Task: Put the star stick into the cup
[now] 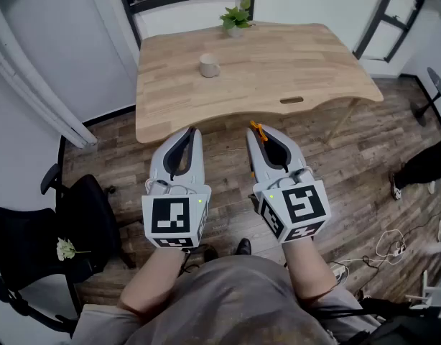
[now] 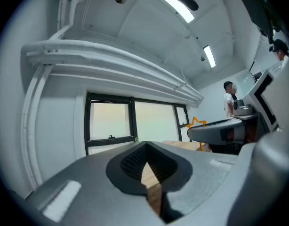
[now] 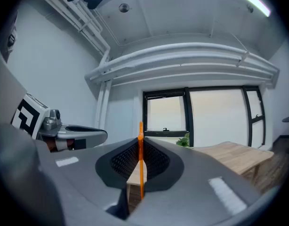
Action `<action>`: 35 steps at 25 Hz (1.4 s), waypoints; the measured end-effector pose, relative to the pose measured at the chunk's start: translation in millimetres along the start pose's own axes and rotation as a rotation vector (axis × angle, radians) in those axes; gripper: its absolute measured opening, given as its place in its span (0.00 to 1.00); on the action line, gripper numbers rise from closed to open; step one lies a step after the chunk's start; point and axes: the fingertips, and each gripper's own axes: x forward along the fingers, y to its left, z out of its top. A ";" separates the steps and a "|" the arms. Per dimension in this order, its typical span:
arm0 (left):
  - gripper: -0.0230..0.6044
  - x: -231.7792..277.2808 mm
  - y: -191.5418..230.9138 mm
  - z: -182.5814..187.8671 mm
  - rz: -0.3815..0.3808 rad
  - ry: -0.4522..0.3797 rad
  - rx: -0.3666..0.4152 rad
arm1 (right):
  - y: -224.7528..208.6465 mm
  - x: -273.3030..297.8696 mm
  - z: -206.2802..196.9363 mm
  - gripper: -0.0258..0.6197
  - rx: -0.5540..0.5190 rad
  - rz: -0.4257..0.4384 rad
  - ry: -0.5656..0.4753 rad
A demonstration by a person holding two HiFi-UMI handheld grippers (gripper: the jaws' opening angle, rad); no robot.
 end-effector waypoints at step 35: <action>0.04 41.9 -39.5 -20.8 0.080 0.061 0.016 | -60.4 7.3 -17.8 0.11 0.069 0.110 -0.011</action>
